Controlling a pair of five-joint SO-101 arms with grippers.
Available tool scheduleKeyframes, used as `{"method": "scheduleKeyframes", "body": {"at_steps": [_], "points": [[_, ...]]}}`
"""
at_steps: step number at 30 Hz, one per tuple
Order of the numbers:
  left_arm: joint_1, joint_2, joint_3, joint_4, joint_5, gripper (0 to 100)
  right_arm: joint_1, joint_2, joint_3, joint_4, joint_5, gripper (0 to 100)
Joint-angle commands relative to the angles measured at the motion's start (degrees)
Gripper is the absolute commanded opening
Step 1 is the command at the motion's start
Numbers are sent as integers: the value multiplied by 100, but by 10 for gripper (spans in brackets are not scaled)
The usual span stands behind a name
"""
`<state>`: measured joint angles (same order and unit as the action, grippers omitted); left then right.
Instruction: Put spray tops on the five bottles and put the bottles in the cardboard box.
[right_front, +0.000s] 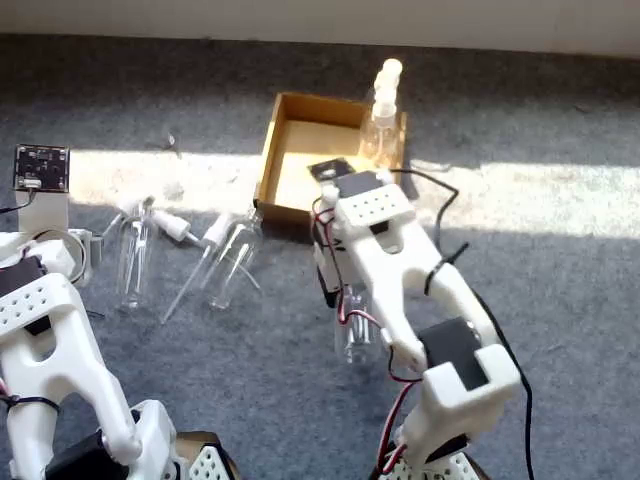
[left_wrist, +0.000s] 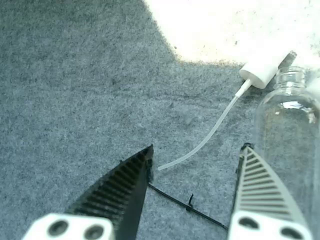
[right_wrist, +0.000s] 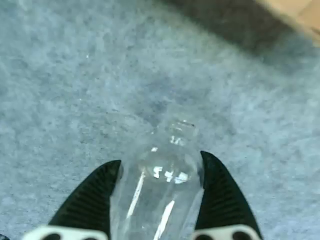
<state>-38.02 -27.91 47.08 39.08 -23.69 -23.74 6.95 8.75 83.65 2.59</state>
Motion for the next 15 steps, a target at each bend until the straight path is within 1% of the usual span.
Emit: {"method": "scheduleKeyframes", "body": {"at_steps": [1,2,5,6,7,9,11,13,15], "points": [[163,-48,-66,-70,-18,256,602,-1587,444,-66,545,4],[180,-48,-66,-70,-18,256,716,-1938,690,-154,932,4],[189,-48,-66,-70,-18,256,1270,-2624,1552,-435,2734,4],[189,-48,-66,-70,-18,256,1543,-2659,1789,-532,3218,4],[189,-48,-66,-70,-18,256,1851,-2642,2018,-734,3455,4],[189,-48,-66,-70,-18,256,2404,-2440,2369,-1481,3455,4],[198,-48,-66,-70,0,256,2738,-2062,2571,-2149,3411,7],[321,-48,-66,-9,0,256,2888,-1587,2607,-2431,3411,10],[382,-48,-66,202,0,256,2949,-1218,2607,-2448,3402,11]]}}
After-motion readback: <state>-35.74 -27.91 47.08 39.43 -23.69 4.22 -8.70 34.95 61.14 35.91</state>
